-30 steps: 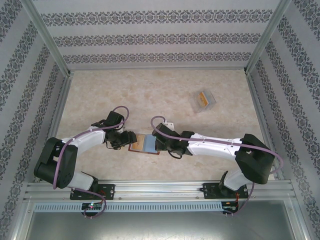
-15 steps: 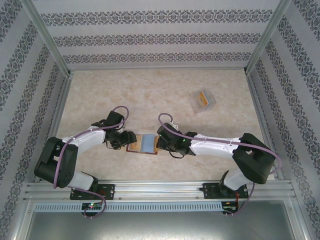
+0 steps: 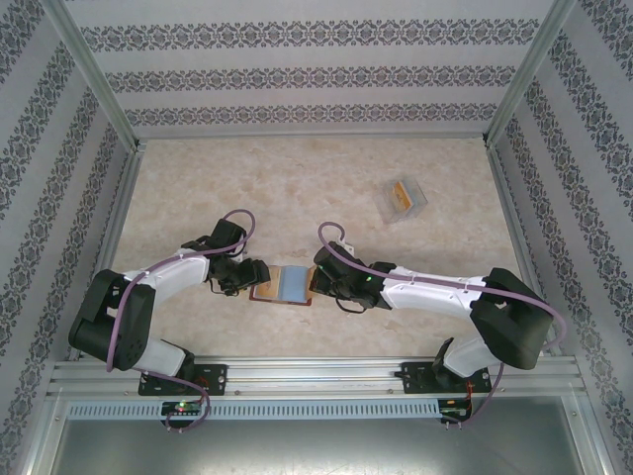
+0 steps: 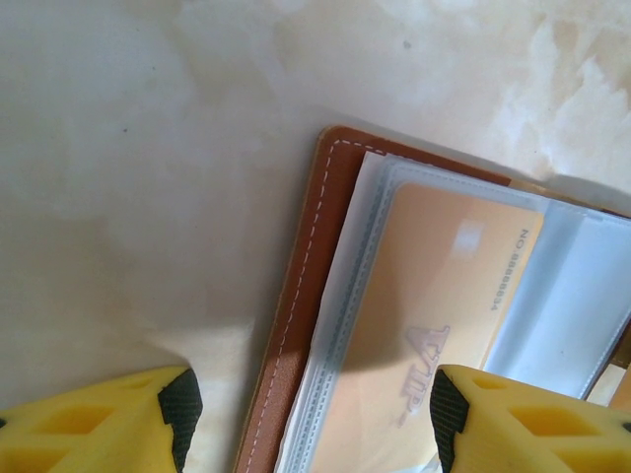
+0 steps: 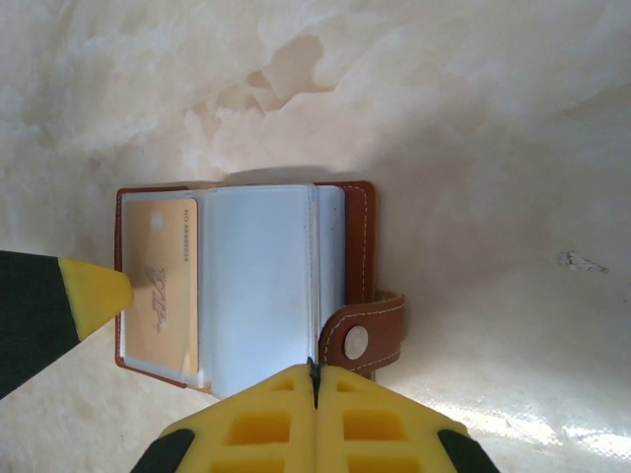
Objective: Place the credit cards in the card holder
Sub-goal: Flip over the card slot in the card holder.
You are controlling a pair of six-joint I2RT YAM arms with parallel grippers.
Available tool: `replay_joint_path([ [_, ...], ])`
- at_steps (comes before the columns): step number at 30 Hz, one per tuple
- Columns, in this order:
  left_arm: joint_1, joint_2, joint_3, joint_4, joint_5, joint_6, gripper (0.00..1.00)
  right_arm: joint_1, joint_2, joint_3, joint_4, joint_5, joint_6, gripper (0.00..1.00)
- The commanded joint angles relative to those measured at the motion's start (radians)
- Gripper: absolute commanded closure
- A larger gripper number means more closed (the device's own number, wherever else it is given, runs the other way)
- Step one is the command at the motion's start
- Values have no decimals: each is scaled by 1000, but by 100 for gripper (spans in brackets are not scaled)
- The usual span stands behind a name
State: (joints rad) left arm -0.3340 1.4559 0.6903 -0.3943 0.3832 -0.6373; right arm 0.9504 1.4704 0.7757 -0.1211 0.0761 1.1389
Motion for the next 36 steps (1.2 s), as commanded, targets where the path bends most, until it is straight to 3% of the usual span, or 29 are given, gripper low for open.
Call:
replay_joint_path([
  [1, -16, 51, 0, 76, 36, 0, 34, -8, 8, -17, 28, -4, 16, 100],
  [36, -16, 50, -12, 69, 14, -18, 38, 22, 19, -52, 78, 23, 45, 100],
])
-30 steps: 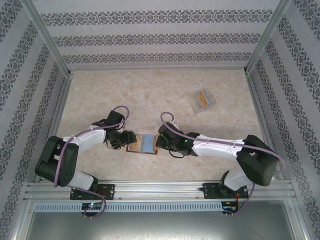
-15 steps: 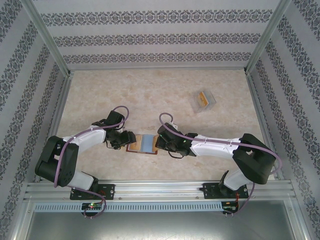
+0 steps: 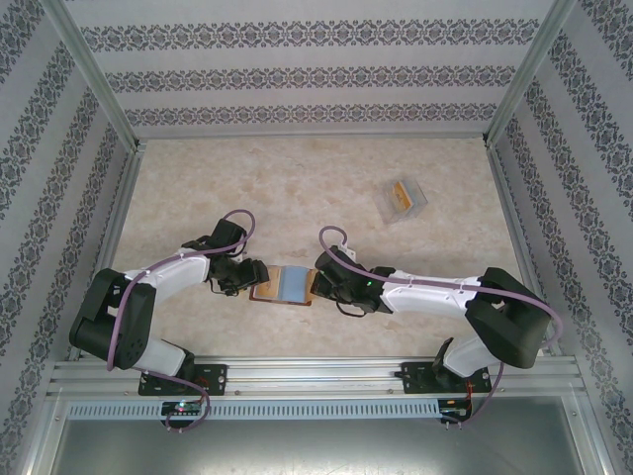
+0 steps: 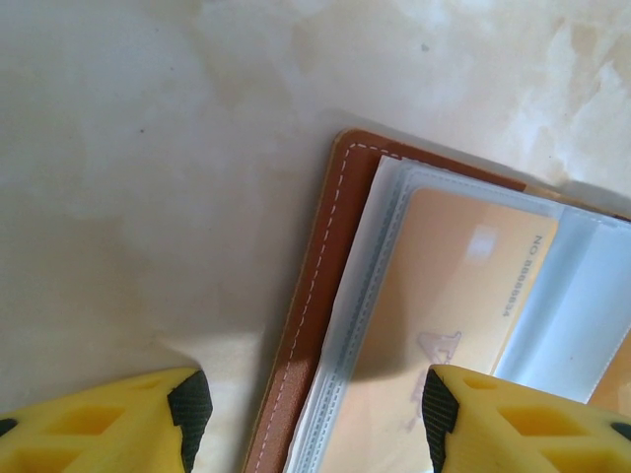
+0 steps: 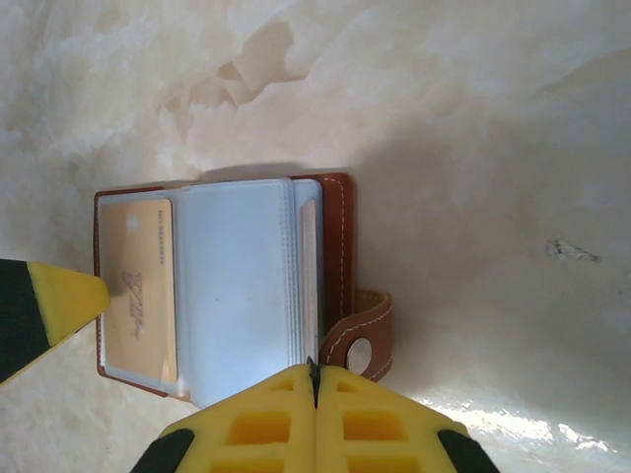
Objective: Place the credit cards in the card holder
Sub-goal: Flip over the card slot in the card holder.
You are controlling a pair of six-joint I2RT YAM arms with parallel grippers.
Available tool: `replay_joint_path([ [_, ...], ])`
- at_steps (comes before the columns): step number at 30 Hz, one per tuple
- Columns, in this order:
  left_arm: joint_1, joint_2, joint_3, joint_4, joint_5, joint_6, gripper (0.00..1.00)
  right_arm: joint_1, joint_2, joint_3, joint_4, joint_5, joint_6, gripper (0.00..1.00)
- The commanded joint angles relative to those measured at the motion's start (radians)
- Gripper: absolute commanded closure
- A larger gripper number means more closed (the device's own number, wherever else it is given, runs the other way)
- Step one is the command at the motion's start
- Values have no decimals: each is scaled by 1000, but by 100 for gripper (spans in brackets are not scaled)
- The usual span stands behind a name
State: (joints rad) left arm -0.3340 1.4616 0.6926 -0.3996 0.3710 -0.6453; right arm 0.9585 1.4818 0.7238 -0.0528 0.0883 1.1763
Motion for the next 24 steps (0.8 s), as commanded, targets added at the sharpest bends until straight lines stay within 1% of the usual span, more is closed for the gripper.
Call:
replay_joint_path([
  [1, -16, 44, -17, 76, 24, -10, 38, 15, 2, 3, 4, 16, 2, 100],
  [10, -16, 53, -14, 79, 25, -12, 38, 15, -41, -2, 0, 49, -7, 100],
  [24, -16, 65, -13, 80, 26, -13, 38, 16, 8, 0, 49, 24, 4, 100],
])
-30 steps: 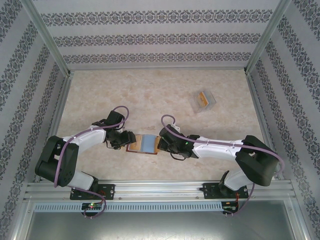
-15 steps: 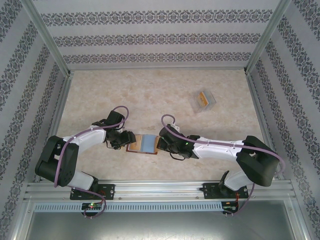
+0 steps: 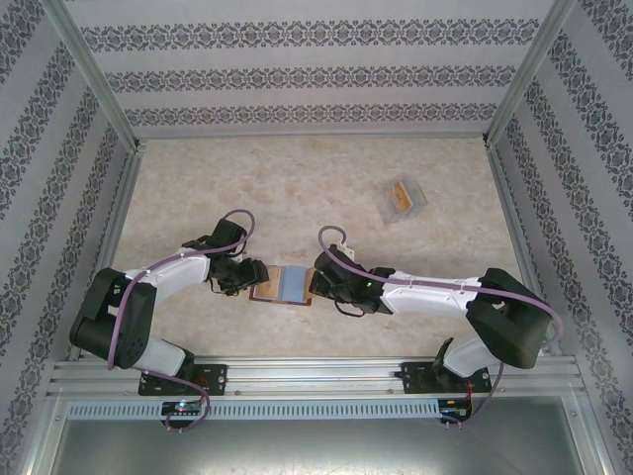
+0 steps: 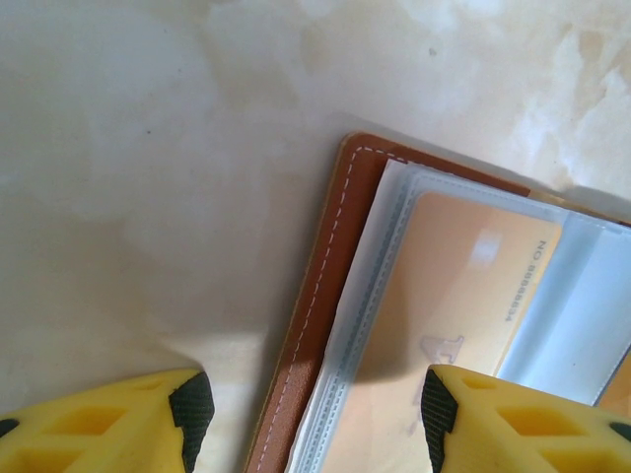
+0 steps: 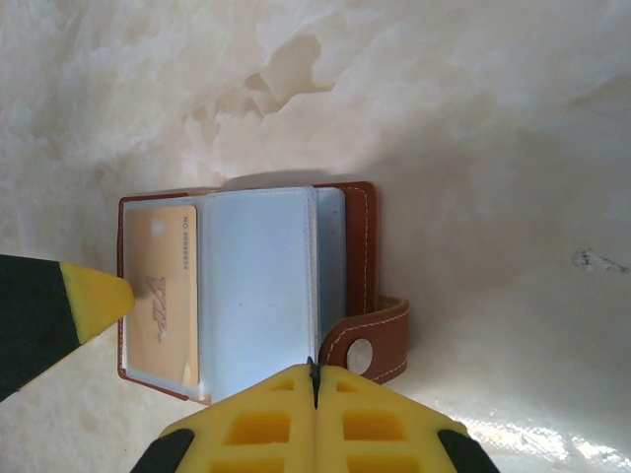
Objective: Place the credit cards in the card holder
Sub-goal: Flip over the card slot in the card holder.
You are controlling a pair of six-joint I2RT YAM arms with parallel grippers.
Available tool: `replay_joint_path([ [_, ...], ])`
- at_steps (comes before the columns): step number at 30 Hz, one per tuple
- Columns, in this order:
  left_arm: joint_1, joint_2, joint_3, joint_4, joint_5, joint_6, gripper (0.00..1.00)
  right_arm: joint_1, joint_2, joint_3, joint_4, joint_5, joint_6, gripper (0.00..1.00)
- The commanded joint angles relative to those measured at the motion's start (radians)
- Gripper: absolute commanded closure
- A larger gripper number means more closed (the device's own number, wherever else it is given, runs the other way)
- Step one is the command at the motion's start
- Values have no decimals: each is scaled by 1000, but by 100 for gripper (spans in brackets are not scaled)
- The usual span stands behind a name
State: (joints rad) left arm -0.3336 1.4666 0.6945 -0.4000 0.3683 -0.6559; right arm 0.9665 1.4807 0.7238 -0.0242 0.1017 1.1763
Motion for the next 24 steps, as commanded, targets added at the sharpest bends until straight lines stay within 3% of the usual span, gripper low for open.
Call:
replay_joint_path([
  [1, -17, 61, -15, 80, 30, -2, 38, 8, 8, -1, 20, 10, 3, 100],
  [24, -17, 58, -24, 87, 32, -2, 38, 15, -10, -35, -6, 33, 0, 100],
])
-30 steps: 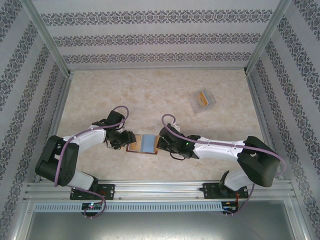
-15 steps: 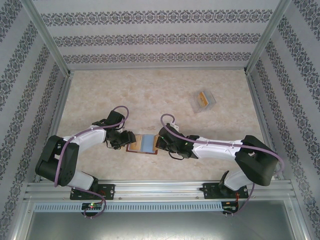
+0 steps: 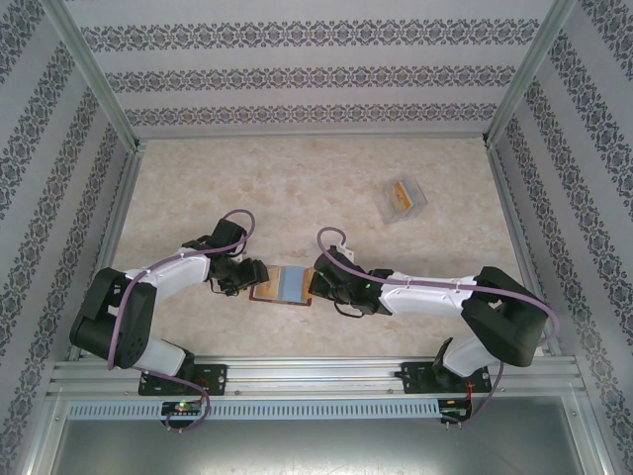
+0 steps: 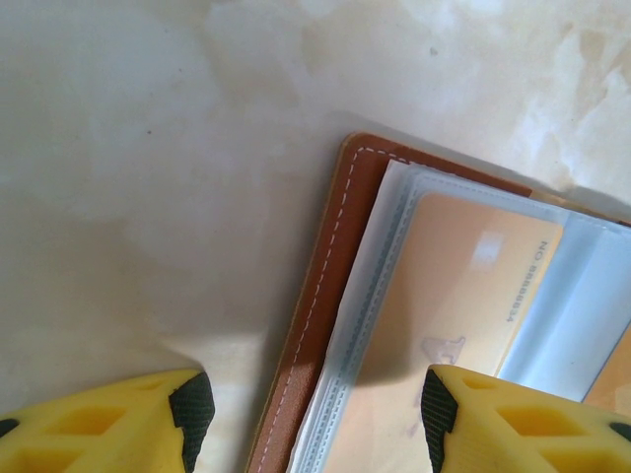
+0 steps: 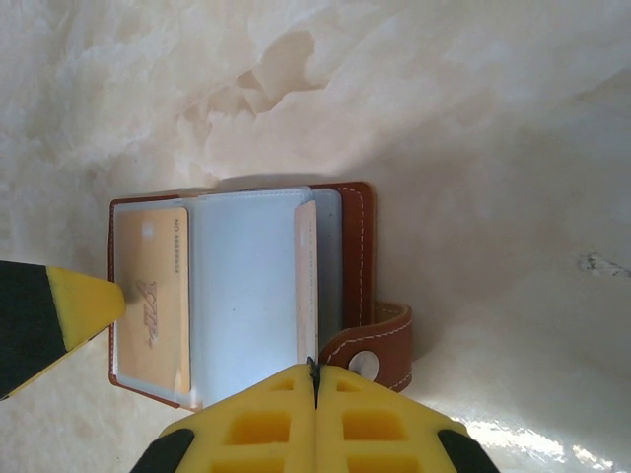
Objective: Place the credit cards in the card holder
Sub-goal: Flip over the card slot in the card holder.
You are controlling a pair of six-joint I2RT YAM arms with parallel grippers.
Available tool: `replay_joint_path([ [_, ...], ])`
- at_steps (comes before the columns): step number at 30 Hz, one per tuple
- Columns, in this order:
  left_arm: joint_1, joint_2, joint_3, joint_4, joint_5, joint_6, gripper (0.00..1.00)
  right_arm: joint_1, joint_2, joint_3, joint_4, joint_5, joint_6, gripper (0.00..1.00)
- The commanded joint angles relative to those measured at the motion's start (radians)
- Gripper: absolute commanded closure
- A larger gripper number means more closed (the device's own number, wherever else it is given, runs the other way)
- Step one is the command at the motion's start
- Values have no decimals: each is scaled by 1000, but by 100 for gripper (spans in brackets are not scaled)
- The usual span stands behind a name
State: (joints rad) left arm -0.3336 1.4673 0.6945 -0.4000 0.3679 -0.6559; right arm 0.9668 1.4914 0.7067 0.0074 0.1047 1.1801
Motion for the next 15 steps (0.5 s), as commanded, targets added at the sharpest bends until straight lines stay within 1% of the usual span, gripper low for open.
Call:
replay_joint_path([
  [1, -16, 56, -22, 86, 31, -3, 38, 15, -22, -19, -38, 30, -4, 100],
  [15, -17, 56, -21, 84, 32, -2, 38, 19, -35, -12, -50, 31, -13, 100],
])
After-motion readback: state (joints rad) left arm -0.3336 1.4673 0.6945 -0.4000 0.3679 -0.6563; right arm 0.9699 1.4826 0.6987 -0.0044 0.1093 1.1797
